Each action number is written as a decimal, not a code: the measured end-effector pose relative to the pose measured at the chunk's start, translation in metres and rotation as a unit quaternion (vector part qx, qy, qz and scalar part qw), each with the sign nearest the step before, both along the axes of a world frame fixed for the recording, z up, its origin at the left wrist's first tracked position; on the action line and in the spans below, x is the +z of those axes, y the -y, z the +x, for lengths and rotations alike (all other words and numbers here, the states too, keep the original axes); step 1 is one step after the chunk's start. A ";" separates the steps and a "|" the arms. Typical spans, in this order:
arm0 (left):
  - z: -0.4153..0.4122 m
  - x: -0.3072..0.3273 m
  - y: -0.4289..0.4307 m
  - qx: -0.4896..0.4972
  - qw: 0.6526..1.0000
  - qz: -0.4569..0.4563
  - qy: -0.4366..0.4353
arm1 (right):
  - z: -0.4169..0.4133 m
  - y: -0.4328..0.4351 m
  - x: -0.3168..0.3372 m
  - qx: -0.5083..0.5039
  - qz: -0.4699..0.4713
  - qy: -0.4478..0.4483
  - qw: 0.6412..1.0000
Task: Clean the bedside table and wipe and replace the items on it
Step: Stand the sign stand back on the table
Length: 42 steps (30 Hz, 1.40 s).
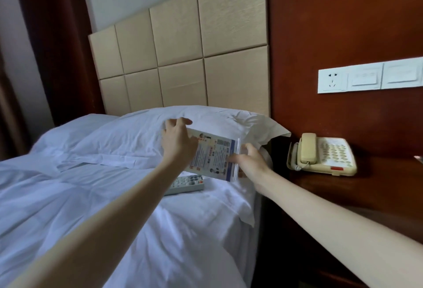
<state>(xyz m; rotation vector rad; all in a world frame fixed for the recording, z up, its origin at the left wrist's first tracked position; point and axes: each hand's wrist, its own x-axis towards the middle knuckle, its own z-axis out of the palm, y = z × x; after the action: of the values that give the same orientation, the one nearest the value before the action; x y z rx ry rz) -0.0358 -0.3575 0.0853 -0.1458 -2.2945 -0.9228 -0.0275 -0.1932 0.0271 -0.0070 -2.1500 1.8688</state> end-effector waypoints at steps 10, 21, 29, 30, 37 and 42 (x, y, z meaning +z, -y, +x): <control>0.016 -0.003 -0.088 -0.123 0.991 0.027 -0.040 | 0.031 -0.098 0.009 -0.043 0.044 -0.020 0.998; 0.007 -0.030 -0.149 -0.219 0.958 0.184 0.035 | 0.061 -0.187 -0.002 -0.105 0.014 -0.011 0.994; 0.014 -0.054 -0.219 -0.338 0.872 0.312 0.166 | 0.078 -0.235 -0.007 -0.183 -0.084 -0.044 0.978; 0.017 -0.057 -0.229 -0.347 0.871 0.299 0.179 | 0.080 -0.240 -0.008 -0.194 -0.090 -0.047 0.976; 0.035 -0.078 -0.297 -0.457 0.834 0.240 0.197 | 0.092 -0.282 -0.017 -0.206 -0.105 -0.044 0.972; 0.036 -0.084 -0.325 -0.432 0.870 0.177 0.158 | 0.101 -0.325 -0.021 -0.222 -0.058 0.002 0.973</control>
<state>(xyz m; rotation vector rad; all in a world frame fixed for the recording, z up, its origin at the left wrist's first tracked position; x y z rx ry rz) 0.0002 -0.0328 0.0017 -0.9831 -2.2800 -1.9154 0.0739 0.1315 0.0059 -0.4756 -1.8421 1.7186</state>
